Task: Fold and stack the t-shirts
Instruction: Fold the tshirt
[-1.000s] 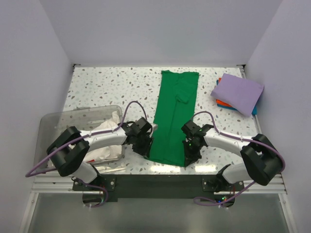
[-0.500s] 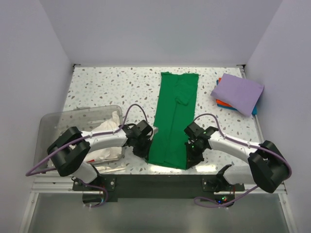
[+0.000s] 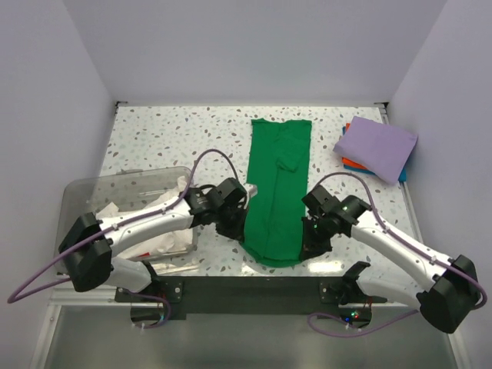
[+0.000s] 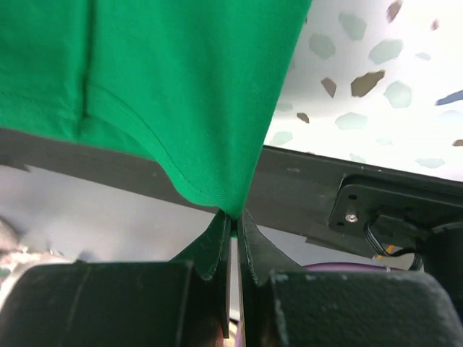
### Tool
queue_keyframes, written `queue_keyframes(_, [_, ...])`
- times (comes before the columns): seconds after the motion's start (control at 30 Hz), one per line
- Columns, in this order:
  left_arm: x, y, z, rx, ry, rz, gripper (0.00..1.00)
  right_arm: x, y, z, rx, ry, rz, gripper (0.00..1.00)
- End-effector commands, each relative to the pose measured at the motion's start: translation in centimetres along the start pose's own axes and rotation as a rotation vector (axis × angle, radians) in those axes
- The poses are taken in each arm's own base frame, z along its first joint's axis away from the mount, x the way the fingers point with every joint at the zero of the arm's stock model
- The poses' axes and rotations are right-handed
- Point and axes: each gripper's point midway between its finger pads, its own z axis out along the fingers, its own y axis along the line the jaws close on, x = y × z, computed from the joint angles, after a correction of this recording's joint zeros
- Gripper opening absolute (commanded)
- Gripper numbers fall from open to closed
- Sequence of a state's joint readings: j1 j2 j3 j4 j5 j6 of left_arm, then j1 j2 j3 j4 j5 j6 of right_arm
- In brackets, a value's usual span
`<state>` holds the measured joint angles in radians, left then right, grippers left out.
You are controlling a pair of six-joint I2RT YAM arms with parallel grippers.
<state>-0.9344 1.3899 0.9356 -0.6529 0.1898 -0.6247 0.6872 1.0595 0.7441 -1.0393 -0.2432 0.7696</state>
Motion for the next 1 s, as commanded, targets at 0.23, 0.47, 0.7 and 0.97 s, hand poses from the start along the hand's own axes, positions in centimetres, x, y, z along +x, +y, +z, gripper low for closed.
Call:
queue_keyframes(0.23, [-7.4, 1.4, -2.3, -0.06, -0.184, -0.013, 0.0, -5.9, 0.6, -2.8, 0.154, -0.186, -0.004, 0.0])
queue_keyframes(0.47, [-10.9, 3.0, -1.7, -0.096, -0.242, -0.047, 0.0, -11.4, 1.5, -3.8, 0.182, -0.312, 0.002, 0.0])
queue_keyframes(0.7, [-14.8, 4.6, 0.2, -0.077, -0.285, -0.093, 0.0, -16.8, 0.9, -3.9, 0.152, -0.373, 0.052, 0.0])
queue_keyframes(0.97, [-21.2, 5.3, 0.0, -0.068, -0.37, -0.068, 0.0, -21.8, 1.5, -3.8, 0.17, -0.418, 0.023, 0.0])
